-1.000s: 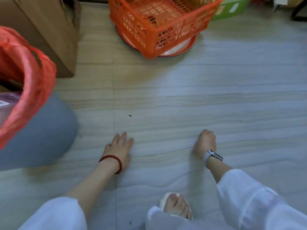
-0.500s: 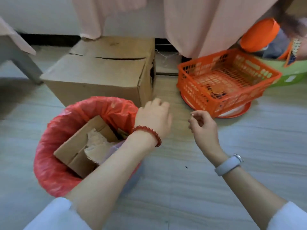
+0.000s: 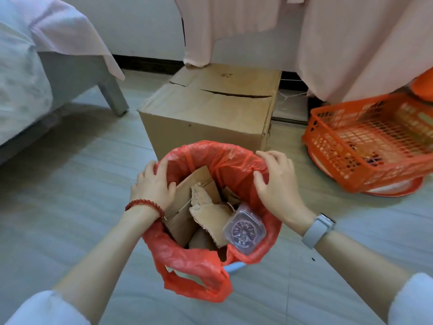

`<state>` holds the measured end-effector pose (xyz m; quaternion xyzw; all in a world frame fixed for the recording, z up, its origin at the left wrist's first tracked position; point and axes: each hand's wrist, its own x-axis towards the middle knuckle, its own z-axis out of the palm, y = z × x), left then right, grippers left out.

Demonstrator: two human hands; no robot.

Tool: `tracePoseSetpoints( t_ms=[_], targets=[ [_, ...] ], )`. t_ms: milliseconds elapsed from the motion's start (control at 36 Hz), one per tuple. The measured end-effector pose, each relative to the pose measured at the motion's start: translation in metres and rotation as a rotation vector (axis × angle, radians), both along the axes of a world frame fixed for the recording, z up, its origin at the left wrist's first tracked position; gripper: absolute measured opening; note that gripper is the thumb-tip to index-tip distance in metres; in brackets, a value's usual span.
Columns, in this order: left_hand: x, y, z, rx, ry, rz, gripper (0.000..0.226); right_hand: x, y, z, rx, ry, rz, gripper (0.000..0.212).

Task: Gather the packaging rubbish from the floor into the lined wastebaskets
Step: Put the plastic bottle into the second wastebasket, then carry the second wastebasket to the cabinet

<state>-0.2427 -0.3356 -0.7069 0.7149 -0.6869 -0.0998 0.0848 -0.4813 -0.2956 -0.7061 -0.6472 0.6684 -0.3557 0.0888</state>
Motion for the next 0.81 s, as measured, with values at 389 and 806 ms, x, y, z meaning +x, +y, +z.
tracePoseSetpoints(
  t_ms=[389,806],
  targets=[
    [0.001,0.020,-0.001,-0.090,0.160,0.176,0.041,-0.010,0.013,-0.020,0.307,-0.052,-0.013,0.050],
    [0.008,0.220,0.128,0.381,0.270,0.529,0.037,0.003,0.144,0.127,0.829,0.085,0.036,0.035]
  ],
)
